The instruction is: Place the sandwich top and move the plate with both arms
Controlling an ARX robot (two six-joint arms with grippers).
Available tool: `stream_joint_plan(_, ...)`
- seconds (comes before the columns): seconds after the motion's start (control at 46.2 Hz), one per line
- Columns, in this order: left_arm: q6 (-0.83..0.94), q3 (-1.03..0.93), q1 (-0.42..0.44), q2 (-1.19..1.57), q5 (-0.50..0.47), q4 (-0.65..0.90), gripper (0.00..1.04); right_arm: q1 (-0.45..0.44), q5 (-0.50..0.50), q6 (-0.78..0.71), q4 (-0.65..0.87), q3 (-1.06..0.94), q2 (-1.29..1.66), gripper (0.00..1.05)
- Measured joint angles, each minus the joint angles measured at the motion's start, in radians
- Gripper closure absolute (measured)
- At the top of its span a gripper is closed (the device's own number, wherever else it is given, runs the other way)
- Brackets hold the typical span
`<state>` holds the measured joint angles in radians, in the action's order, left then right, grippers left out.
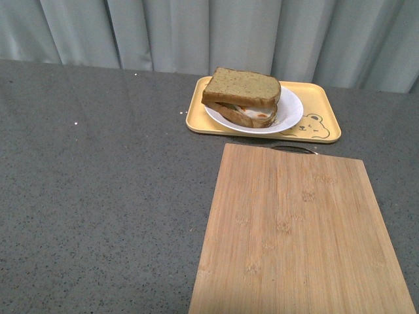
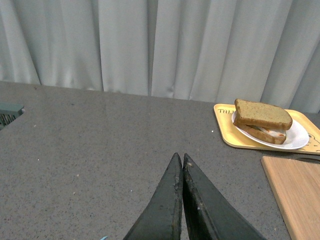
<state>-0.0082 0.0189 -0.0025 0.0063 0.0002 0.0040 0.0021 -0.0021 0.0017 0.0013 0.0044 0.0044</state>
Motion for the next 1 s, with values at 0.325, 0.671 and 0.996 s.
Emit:
stream_joint_plan(0.325, 0.000, 0.000, 0.000, -0.002, 0.000, -0.002, 0.54, 0.000, 0.000, 0.000, 0.000, 0.000, 0.000, 0.09)
stream_joint_plan(0.671, 0.001, 0.000, 0.000, -0.002, 0.000, -0.002, 0.06, 0.000, 0.000, 0.000, 0.000, 0.000, 0.000, 0.09)
stream_joint_plan(0.996, 0.001, 0.000, 0.000, -0.002, 0.000, -0.002, 0.07, 0.000, 0.000, 0.000, 0.000, 0.000, 0.000, 0.09)
